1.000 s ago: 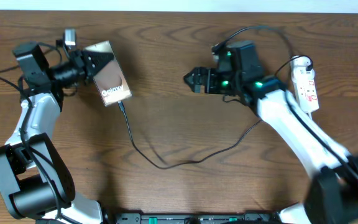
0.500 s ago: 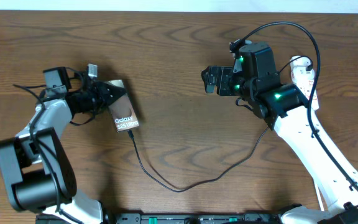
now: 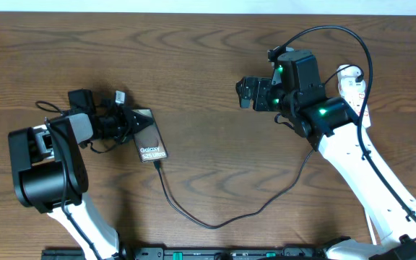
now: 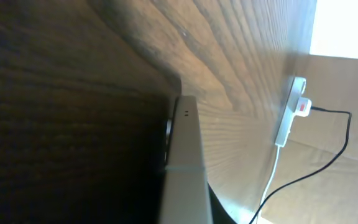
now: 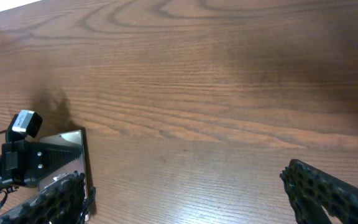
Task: Plug charger to phone and switch on socket
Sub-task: 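Lower the phone with the left gripper toward the table, cable attached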
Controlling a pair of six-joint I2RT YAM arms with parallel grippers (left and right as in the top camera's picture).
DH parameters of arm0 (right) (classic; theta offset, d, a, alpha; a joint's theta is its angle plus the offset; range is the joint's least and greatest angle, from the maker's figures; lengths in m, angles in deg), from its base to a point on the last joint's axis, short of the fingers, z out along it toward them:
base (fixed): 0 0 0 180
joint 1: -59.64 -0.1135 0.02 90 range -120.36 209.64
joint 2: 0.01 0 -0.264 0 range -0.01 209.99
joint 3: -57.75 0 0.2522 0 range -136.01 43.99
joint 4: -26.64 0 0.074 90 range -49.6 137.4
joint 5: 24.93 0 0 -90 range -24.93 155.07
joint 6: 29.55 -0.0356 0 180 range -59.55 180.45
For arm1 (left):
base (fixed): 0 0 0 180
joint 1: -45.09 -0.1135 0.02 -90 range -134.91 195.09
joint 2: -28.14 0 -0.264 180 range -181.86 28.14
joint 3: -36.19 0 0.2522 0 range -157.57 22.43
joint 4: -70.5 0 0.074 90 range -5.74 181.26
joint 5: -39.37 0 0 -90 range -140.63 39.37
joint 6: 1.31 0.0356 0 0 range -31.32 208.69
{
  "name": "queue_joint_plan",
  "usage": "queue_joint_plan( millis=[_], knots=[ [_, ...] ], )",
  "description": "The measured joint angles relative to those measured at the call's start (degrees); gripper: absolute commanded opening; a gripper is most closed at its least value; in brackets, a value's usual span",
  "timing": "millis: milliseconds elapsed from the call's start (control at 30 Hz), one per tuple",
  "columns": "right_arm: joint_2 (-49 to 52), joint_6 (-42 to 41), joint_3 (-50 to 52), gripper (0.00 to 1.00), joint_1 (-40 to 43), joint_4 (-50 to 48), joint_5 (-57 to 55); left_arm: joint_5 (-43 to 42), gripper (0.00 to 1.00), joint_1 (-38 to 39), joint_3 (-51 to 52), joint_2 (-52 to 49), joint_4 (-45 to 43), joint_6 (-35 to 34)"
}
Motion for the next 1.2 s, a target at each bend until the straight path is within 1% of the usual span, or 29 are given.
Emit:
queue_joint_plan(
  millis=[600,667,700,733,800,1200],
  knots=[
    [0.00,0.02,0.00,0.99,0.00,0.02,-0.13,1.25,0.08,0.02,0.00,0.02,-1.49,0.00],
    [0.00,0.02,0.00,0.99,0.00,0.02,-0.15,1.25,0.16,0.02,0.00,0.02,-1.49,0.00],
    [0.00,0.02,0.00,0.99,0.00,0.02,-0.15,1.36,0.17,0.02,0.00,0.02,-1.49,-0.02],
    [0.00,0.02,0.00,0.99,0.00,0.02,-0.17,1.44,0.23,0.02,0.00,0.02,-1.51,-0.02],
    [0.00,0.02,0.00,0.99,0.00,0.04,-0.15,0.94,0.28,0.02,-0.02,0.07,-1.64,-0.09],
    [0.00,0.02,0.00,0.99,0.00,0.42,-0.17,0.55,0.32,0.22,-0.22,0.46,-1.68,-0.02]
  ],
)
